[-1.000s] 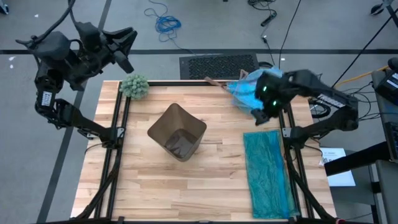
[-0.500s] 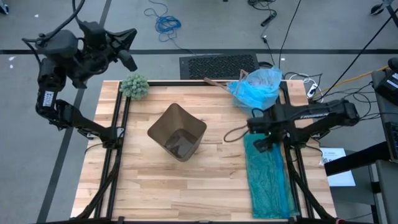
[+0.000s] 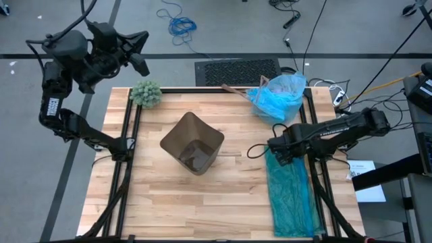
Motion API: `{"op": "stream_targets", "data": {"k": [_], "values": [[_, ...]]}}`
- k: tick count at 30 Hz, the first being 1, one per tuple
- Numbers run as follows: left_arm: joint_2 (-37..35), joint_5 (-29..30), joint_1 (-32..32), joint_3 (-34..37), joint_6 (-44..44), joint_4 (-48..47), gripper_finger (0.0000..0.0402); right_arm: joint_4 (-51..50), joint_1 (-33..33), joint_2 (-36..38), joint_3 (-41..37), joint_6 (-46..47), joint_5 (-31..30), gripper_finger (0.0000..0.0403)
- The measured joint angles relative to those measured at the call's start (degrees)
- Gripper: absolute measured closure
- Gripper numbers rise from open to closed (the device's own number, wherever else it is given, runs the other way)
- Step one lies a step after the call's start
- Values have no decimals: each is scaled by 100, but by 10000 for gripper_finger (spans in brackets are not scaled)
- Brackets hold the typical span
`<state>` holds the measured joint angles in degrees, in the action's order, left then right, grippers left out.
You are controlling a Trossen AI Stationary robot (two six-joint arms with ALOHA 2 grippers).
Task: Place trash/remove bag and relplace
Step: Insert the bottom blue trash bag into the trash bin
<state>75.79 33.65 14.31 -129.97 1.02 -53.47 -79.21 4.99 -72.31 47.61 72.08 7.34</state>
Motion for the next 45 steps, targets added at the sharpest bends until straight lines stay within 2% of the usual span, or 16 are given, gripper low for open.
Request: {"op": "stream_targets", "data": {"k": [6,9,12,17,19,22,25,34,41,45], "values": [[0,-7,0,0,2,-2,398,611,0,0,-554,296,-397,184],[0,-9,0,0,5,-2,398,852,-2,-37,-594,442,-591,209],[0,-9,0,0,12,-2,398,1443,-54,-44,-616,438,-597,256],[0,-9,0,0,20,-1,398,2598,-55,-32,-610,405,-466,384],[0,-26,0,0,21,0,398,3060,-52,-31,-496,385,-437,392],[0,-55,0,0,36,7,398,3432,-52,-31,-9,174,-557,401],[0,-67,-1,0,172,10,398,3434,-90,-31,748,-268,-961,402],[60,-155,-2,0,228,-93,398,3469,-776,-25,3445,-2554,-2182,403],[253,-703,-2,0,498,-313,400,4303,-1531,-114,4908,-4166,-2381,403],[460,-1520,-10,0,470,-5,400,4821,-1785,-376,5511,-4962,-2264,403]]}}
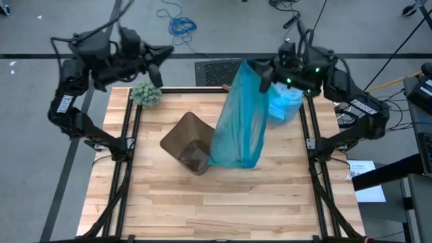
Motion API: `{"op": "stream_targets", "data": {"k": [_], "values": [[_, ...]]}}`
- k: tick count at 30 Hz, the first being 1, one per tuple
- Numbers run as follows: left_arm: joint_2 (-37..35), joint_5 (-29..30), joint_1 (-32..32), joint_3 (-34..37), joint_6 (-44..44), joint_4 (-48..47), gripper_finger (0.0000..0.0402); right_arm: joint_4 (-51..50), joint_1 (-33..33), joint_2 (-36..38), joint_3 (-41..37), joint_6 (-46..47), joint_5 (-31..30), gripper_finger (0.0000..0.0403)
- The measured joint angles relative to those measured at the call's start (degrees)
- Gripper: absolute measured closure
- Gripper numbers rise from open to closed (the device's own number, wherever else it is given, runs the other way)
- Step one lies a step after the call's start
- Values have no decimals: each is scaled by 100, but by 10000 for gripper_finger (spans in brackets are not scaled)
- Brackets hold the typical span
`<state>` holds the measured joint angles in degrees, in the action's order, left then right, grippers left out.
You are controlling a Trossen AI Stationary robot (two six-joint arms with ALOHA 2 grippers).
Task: Place trash/remove bag and relplace
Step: Insert the bottom blue trash bag into the trash bin
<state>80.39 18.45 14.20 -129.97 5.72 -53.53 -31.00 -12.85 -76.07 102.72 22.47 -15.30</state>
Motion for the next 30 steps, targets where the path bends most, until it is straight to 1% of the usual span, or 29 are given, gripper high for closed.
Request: {"op": "stream_targets", "data": {"k": [3,5,7,9,11,15,19,24,30], "values": [[274,-631,-7,0,-1,380,398,290,-99,-341,452,-384,307,403],[413,-982,-7,0,30,642,389,348,-108,-620,775,-606,484,403],[582,-1272,-9,2,259,895,372,316,-108,-910,1109,-845,527,403],[688,-1421,-9,11,503,995,349,319,-106,-1166,1441,-1083,560,403],[731,-1435,-9,8,661,1010,321,379,-108,-1385,1756,-1260,667,403],[805,-1433,-114,0,872,934,262,419,-106,-1685,2417,-1583,692,403],[897,-1282,-281,2,922,942,218,575,-107,-1831,2888,-1716,1082,403],[952,-1217,-440,2,1056,1154,189,659,-106,-1908,3126,-1726,1275,403],[1148,-1205,-621,0,1051,1689,180,636,-80,-1965,3128,-1763,1292,403]]}}
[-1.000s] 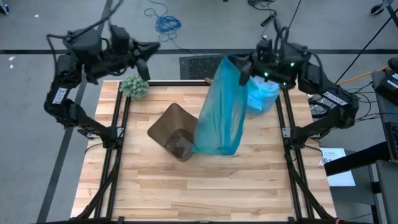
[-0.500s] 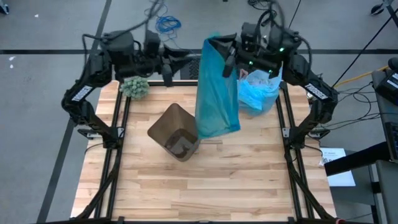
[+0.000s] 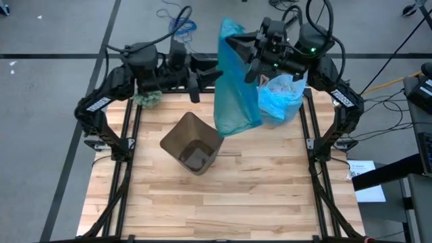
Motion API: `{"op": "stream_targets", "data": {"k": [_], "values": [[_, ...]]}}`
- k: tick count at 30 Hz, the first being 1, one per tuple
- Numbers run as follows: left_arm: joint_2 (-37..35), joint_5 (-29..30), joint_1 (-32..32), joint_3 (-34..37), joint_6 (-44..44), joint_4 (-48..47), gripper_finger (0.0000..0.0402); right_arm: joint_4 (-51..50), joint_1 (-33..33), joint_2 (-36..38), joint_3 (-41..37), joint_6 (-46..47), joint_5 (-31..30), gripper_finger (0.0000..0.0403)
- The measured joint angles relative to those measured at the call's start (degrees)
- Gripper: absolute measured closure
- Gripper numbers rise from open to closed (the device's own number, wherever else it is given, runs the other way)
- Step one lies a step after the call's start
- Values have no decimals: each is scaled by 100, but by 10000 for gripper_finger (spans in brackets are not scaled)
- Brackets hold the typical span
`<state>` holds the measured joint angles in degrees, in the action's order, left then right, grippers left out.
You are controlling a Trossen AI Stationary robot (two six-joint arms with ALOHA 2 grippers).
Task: Place trash/remove bag and relplace
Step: Insert the bottom blue trash bag into the trash bin
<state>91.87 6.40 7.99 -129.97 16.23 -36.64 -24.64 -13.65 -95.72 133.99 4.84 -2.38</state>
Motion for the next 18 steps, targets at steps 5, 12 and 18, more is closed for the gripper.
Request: {"op": "stream_targets", "data": {"k": [5,12,18], "values": [[87,280,-40,0,-4,-58,179,44,4,-35,0,7,127,403],[143,790,-72,0,-59,-176,179,111,62,-37,0,-98,127,403],[178,885,-95,0,-208,-64,179,286,63,-51,0,-146,127,403]]}}
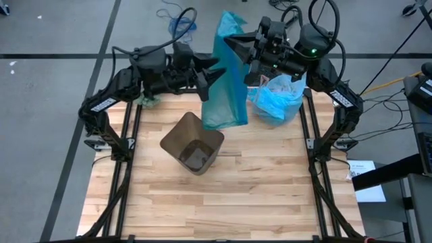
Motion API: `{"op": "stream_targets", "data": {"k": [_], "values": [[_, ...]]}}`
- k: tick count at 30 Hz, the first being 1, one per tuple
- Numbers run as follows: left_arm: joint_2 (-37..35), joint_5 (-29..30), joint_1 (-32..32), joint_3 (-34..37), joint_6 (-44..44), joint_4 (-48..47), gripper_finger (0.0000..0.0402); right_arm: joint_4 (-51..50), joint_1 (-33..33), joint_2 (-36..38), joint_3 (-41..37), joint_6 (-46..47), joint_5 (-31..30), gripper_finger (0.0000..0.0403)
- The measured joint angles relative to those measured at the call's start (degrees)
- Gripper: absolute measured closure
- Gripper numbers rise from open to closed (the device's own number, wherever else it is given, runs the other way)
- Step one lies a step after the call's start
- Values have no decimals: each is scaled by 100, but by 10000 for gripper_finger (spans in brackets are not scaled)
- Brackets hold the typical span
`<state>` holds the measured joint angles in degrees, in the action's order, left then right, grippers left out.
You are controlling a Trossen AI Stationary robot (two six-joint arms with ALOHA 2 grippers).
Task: Place trash/remove bag and relplace
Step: Insert the bottom blue trash bag into the trash bin
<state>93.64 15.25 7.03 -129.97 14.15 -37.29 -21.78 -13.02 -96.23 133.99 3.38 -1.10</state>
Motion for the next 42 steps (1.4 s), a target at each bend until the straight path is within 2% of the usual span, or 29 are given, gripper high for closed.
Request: {"op": "stream_targets", "data": {"k": [10,16,22,26,31,35,42], "values": [[60,162,-16,0,-269,616,179,384,76,-311,0,59,-11,403],[220,190,-3,0,-266,545,179,708,125,-420,-2,173,-26,403],[204,489,12,0,-266,555,186,730,153,-396,95,110,-7,403],[198,592,9,0,-250,487,238,693,157,-365,105,37,0,403],[109,508,12,2,-323,384,378,683,155,-313,105,32,-2,403],[-28,431,-5,-51,-403,345,398,495,155,-295,101,7,-2,403],[-448,264,-203,-334,-402,377,400,110,155,-91,101,-409,0,400]]}}
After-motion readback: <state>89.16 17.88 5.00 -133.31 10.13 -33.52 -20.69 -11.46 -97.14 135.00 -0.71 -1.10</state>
